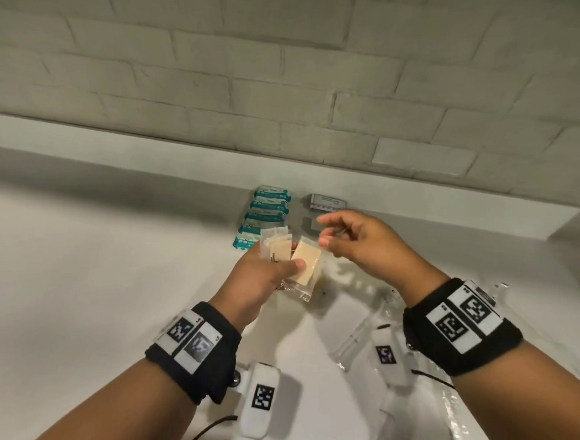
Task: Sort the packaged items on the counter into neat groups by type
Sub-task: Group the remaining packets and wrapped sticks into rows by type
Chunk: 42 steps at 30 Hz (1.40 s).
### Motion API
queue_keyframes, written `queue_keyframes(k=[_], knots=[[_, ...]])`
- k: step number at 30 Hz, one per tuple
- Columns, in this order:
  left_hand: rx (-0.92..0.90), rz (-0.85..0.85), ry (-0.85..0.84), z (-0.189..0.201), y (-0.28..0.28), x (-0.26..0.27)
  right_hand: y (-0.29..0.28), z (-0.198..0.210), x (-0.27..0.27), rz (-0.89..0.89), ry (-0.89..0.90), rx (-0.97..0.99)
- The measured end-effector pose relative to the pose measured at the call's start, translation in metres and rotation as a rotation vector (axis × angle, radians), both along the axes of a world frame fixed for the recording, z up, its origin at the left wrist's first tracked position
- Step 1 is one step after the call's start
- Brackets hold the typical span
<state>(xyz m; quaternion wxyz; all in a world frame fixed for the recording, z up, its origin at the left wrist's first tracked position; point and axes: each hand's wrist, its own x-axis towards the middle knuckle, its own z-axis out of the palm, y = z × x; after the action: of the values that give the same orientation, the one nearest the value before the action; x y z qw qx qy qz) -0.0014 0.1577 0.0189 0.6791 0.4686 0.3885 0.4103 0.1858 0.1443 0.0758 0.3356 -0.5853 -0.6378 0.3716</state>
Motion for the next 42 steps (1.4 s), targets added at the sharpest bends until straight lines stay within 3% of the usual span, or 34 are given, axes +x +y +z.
queue_keyframes(k=[3, 6, 8, 10, 14, 17, 21, 25, 27, 29, 31, 32, 35, 42], knots=[[0.031, -0.003, 0.021, 0.003, -0.006, 0.003, 0.003, 0.006, -0.004, 0.028, -0.104, -0.099], [0.038, -0.019, 0.047, 0.000, -0.008, 0.001, 0.006, 0.009, -0.002, 0.062, -0.056, -0.147], [0.009, -0.008, 0.043, -0.001, -0.008, -0.004, 0.014, 0.006, 0.006, 0.012, -0.192, -0.130], [-0.059, 0.020, 0.001, -0.005, -0.007, -0.008, 0.025, -0.002, 0.015, -0.060, -0.392, -0.104], [-0.266, 0.055, -0.187, -0.009, -0.001, -0.017, 0.044, -0.016, 0.024, -0.058, -0.464, -0.111], [-0.306, 0.034, -0.241, -0.015, 0.000, -0.025, 0.059, -0.029, 0.015, 0.037, -0.562, -0.141], [-0.287, 0.064, -0.193, -0.019, 0.002, -0.028, 0.078, -0.049, -0.004, 0.164, -0.687, -0.183], [-0.294, 0.125, -0.153, -0.022, 0.006, -0.029, 0.089, -0.059, -0.009, 0.173, -0.810, -0.186], [-0.283, 0.156, -0.151, -0.024, 0.008, -0.028, 0.086, -0.052, -0.011, 0.087, -0.729, -0.127], [-0.266, 0.189, -0.146, -0.024, 0.010, -0.025, 0.074, -0.041, -0.016, 0.009, -0.438, -0.138], [-0.244, 0.177, -0.133, -0.024, 0.010, -0.018, 0.054, -0.028, -0.027, 0.021, -0.101, -0.266], [-0.219, 0.144, -0.114, -0.022, 0.009, -0.014, 0.044, -0.024, -0.032, 0.052, -0.023, -0.308], [-0.151, 0.020, -0.088, -0.016, 0.002, 0.001, 0.022, -0.022, -0.041, 0.057, -0.001, -0.274], [-0.099, 0.040, -0.145, -0.005, -0.001, 0.001, 0.012, -0.023, -0.018, -0.135, 0.256, -0.251]])
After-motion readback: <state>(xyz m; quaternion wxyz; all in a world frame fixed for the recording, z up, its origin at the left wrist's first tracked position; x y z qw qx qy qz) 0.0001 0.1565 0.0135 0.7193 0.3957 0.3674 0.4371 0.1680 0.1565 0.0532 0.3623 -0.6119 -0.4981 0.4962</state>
